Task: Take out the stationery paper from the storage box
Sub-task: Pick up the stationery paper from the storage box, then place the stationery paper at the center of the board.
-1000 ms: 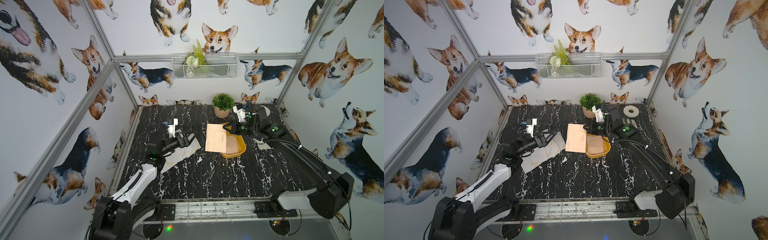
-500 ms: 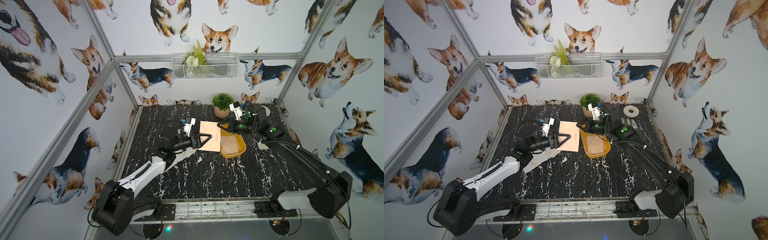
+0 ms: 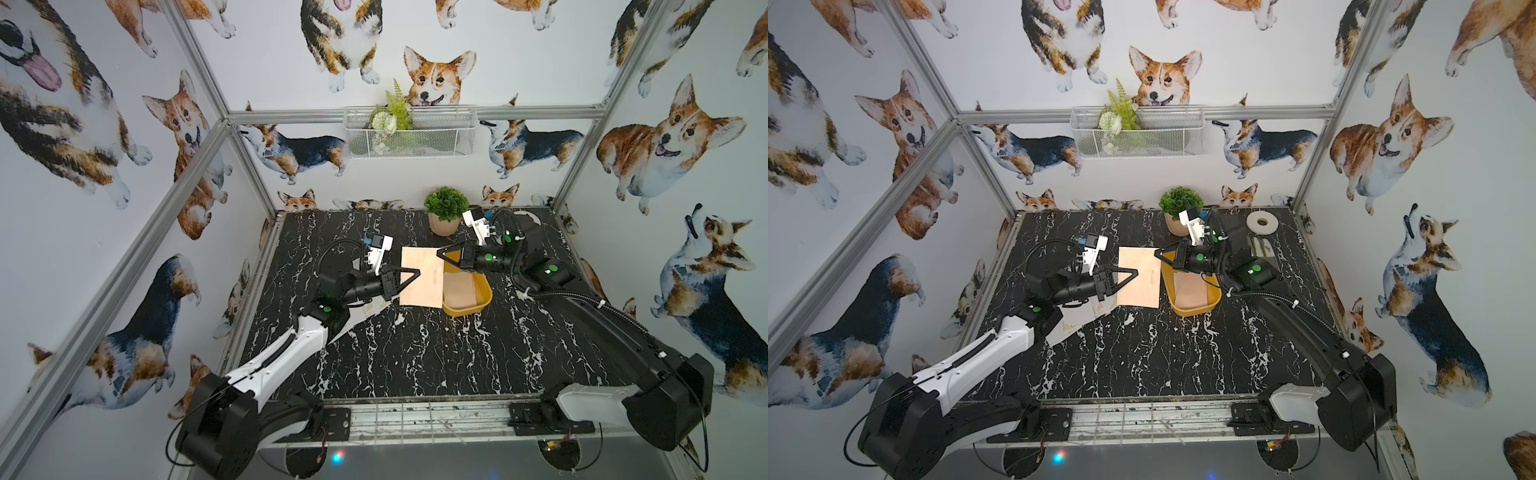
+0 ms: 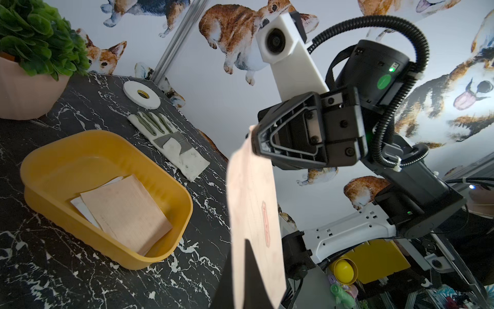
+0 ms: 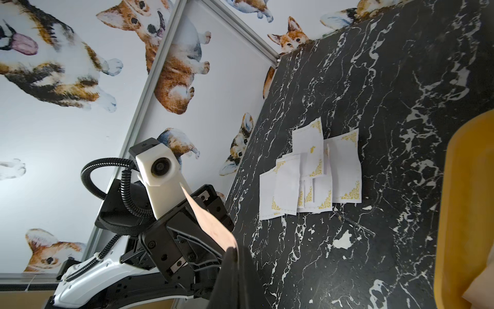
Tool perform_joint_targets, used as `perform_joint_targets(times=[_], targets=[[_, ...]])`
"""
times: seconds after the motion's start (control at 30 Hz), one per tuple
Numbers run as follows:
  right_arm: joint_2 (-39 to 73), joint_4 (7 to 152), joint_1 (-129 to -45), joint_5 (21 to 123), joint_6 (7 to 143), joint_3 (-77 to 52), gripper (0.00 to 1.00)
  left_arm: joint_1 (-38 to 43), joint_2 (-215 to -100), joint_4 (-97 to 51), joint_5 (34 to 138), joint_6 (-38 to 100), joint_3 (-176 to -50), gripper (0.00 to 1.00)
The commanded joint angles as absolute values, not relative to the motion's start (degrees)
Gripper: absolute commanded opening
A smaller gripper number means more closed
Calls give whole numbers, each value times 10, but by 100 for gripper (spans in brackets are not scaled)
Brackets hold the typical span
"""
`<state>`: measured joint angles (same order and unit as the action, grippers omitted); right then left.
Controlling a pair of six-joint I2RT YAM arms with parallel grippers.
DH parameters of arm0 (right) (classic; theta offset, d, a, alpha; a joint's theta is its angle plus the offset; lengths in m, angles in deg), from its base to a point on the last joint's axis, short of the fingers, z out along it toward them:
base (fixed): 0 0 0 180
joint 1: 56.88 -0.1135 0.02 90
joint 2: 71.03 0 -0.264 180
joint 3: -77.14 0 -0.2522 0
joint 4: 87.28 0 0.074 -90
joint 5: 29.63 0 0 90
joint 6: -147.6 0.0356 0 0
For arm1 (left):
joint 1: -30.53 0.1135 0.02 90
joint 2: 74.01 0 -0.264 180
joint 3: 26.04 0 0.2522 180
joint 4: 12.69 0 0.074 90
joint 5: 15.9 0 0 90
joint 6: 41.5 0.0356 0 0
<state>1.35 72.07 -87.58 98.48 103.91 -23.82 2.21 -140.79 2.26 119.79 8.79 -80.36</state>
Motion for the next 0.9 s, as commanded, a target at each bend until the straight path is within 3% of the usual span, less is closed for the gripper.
perform_joint_targets(times=[0.0,0.07,0.1,0.2,0.3,0.57,0.77,0.87], targets=[[10,798,-869,1037,1074,-245,0,23,-1397,14,1219,102,-809,0],[8,791,-866,1034,1070,-246,0,23,-1393,7,1222,105,-810,0],[6,786,-864,1030,1068,-245,5,23,-1390,-3,1218,110,-811,0],[-8,745,-859,994,1049,-243,44,23,-1382,-32,1212,126,-814,0],[-27,699,-855,958,1014,-241,58,26,-1363,-101,1178,163,-824,0],[-28,634,-855,926,972,-251,62,112,-1330,-283,1022,182,-840,0],[-7,619,-855,907,955,-269,62,251,-1356,-242,1045,98,-787,0],[11,568,-855,840,923,-265,62,272,-1385,-238,1030,87,-769,0]])
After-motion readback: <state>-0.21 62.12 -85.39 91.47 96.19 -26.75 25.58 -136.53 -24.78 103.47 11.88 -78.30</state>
